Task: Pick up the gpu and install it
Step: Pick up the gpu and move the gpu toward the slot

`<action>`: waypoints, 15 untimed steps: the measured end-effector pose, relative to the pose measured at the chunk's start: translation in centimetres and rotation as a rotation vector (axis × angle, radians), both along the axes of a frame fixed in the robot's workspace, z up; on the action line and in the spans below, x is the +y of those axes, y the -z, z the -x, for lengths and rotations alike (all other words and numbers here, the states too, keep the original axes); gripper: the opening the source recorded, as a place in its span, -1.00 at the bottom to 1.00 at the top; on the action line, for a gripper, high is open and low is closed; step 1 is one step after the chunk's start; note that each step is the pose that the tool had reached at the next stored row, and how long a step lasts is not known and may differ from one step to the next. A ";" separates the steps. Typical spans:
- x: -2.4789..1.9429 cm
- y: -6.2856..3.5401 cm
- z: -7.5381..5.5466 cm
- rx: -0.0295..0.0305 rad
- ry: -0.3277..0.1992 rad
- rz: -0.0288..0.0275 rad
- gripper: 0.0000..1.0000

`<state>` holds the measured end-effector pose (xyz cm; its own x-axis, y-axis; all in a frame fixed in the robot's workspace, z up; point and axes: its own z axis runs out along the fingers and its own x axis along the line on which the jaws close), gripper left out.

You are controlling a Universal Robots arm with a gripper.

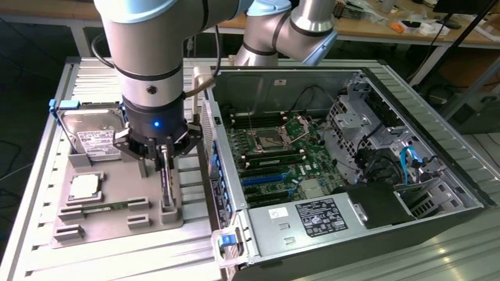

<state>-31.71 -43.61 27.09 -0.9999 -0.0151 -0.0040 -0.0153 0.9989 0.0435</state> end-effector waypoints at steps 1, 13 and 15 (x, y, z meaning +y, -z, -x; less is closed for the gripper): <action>0.00 -0.16 0.0 0.0000 0.000 0.0000 -0.46; 0.00 -2.26 0.0 0.0000 0.000 0.0001 -0.46; 0.00 -2.61 0.0 0.0000 0.000 0.0000 -0.46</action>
